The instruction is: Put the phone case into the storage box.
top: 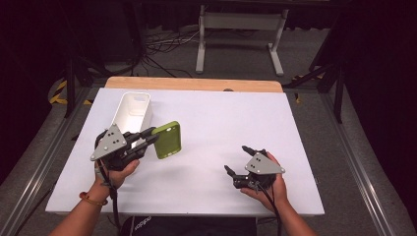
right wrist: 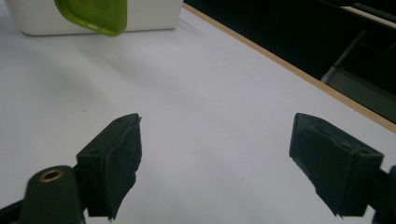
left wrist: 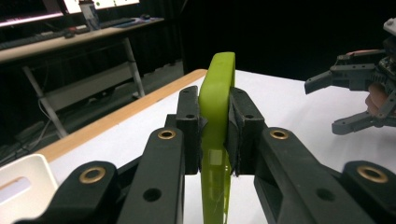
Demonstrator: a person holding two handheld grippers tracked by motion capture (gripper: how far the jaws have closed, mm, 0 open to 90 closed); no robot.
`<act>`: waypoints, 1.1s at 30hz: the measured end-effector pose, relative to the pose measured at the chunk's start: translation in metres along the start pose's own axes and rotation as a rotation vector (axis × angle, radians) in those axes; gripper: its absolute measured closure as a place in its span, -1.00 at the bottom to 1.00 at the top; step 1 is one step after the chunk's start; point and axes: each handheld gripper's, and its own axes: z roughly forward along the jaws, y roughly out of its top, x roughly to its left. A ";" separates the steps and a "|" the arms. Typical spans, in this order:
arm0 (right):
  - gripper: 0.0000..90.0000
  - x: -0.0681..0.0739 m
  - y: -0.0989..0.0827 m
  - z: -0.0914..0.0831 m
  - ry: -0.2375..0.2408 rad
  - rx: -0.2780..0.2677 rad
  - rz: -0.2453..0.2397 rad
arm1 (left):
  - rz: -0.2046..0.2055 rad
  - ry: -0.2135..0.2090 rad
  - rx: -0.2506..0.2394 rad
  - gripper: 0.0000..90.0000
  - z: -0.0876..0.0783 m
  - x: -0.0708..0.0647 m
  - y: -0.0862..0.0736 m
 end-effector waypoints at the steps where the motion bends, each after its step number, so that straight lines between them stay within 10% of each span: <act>1: -0.60 0.000 -0.001 0.000 0.002 0.003 -0.004 | 0.005 0.001 0.004 0.72 -0.002 0.001 0.001; 33: -0.59 -0.003 -0.004 0.007 -0.056 0.051 -0.100 | 0.028 0.123 -0.082 0.72 -0.045 0.039 0.009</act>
